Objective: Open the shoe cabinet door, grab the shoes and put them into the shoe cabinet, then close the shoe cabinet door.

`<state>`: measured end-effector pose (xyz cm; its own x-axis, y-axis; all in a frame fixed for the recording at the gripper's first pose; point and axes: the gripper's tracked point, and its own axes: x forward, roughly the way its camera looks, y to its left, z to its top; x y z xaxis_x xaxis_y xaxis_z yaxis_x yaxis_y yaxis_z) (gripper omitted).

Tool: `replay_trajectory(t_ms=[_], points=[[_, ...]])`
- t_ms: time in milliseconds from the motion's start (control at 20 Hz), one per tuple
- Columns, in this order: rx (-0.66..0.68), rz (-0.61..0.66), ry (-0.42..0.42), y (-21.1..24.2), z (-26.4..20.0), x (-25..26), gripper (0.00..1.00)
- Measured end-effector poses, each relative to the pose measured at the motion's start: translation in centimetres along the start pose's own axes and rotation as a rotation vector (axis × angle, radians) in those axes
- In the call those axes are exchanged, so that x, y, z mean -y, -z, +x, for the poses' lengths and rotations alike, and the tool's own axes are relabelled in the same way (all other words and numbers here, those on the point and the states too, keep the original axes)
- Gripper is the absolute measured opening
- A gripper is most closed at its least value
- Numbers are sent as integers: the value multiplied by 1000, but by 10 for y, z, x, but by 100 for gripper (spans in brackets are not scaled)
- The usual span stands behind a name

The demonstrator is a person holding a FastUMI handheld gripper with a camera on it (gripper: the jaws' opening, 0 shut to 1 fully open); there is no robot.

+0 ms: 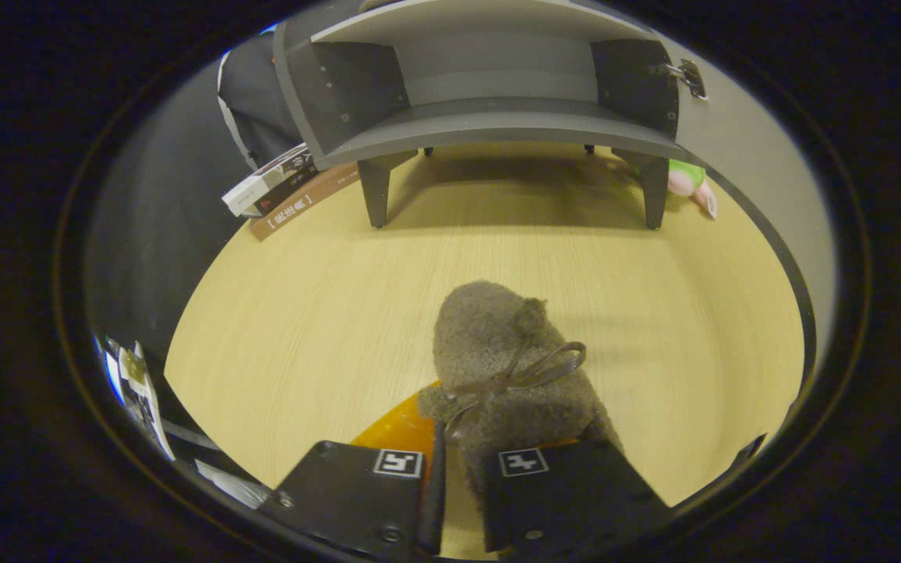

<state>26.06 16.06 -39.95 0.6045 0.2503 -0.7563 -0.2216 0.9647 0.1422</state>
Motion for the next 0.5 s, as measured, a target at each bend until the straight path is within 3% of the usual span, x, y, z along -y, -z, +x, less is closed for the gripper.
replay_trajectory(t_ms=[50, 150, 500], points=[[-4, -9, -22, 0, -2, -4, 17], [-1, -26, -57, 0, -11, -15, 11], [157, -86, -54, -56, -84, -29, 8]])
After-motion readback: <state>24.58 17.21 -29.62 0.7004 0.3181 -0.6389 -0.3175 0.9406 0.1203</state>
